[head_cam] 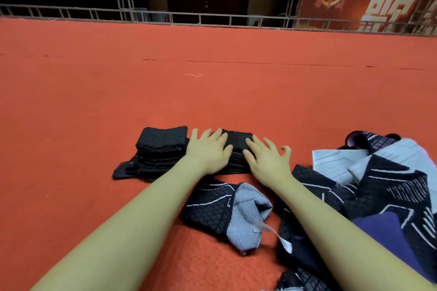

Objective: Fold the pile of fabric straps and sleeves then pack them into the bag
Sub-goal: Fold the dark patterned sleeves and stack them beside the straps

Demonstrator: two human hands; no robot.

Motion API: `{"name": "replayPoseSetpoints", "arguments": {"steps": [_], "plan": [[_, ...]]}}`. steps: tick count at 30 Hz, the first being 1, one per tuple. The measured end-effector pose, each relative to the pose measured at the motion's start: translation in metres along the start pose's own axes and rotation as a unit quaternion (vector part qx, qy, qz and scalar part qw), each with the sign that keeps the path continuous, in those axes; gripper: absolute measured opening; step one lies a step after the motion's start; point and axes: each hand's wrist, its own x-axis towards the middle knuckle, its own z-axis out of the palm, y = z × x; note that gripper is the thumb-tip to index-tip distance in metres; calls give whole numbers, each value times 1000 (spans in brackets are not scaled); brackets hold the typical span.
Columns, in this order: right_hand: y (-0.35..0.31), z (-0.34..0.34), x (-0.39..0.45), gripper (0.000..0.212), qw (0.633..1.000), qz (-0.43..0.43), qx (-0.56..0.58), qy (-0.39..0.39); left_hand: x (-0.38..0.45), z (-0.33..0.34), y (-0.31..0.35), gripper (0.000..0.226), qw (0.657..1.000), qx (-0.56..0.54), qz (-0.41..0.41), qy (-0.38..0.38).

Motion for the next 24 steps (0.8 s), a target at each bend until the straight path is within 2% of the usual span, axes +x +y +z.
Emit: {"name": "replayPoseSetpoints", "arguments": {"steps": [4, 9, 14, 16, 20, 24], "plan": [[-1, -12, -1, 49, 1000, 6, -20, 0, -9, -11, 0, 58, 1000, 16, -1, 5], [-4, -31, -24, 53, 996, 11, 42, 82, -42, -25, 1, 58, 995, -23, 6, 93], [-10, -37, -72, 35, 987, -42, 99, 120, -99, -24, 17, 53, 993, -44, 10, 105], [-15, -37, -92, 31, 988, -57, 114, 90, -124, -15, 26, 54, 994, -49, 4, 102], [-19, -29, -123, 36, 994, -44, 101, -21, -164, 10, 47, 43, 995, -87, -18, 51], [-15, -31, -149, 51, 996, -64, 12, -66, -193, 25, 49, 37, 984, -168, -40, 50]]}}
